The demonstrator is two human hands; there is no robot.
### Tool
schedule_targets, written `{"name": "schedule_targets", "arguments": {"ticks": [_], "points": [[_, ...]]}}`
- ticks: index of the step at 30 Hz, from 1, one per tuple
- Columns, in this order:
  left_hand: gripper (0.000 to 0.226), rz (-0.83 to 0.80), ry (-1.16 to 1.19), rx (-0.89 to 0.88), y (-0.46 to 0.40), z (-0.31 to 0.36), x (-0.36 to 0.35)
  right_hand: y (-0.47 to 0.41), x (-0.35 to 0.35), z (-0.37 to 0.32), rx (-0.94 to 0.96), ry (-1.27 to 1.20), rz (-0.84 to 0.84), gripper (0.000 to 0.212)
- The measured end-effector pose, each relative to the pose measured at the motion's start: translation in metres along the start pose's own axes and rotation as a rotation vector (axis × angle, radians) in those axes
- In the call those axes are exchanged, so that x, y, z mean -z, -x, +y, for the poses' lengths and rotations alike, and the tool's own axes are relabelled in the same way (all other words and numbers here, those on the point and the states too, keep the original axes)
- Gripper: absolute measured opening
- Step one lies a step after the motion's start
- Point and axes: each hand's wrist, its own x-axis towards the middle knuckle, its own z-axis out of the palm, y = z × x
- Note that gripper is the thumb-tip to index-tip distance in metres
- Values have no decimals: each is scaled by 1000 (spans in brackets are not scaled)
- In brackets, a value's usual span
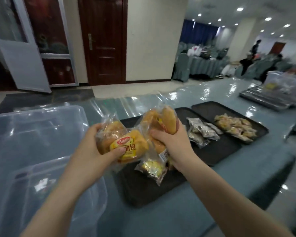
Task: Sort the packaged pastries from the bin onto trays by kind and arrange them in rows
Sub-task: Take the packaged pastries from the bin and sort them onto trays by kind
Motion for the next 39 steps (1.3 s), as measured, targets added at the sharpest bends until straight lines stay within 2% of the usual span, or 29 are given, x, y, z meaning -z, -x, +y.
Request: {"name": "schedule_targets", "arguments": {"ticks": [5,9,16,26,30,32,36,39], "points": [[65,-145,48,18,-17,25,-106,-10,112,15,-12,-38,87,61],[73,-193,75,25,-28,47,-209,-24,210,36,-46,-74,118,49],[66,-280,118,68,-51,77,-374,-70,362,80,-161,-110,213,52],[85,-406,107,161,-135,58,-536,-164,480,154,-238,-90,279,58],[84,-439,171,234,-180,49,-599,-213,518,179,-256,-41,321,62],[76,-460,179,238,-197,47,-628,-233,540,189,-271,-3,344,63],[73,-455,150,256,-219,45,-672,-269,585,209,-266,80,362,57],[74,-429,118,288,-234,40,-697,-300,615,229,-262,128,371,70]]}}
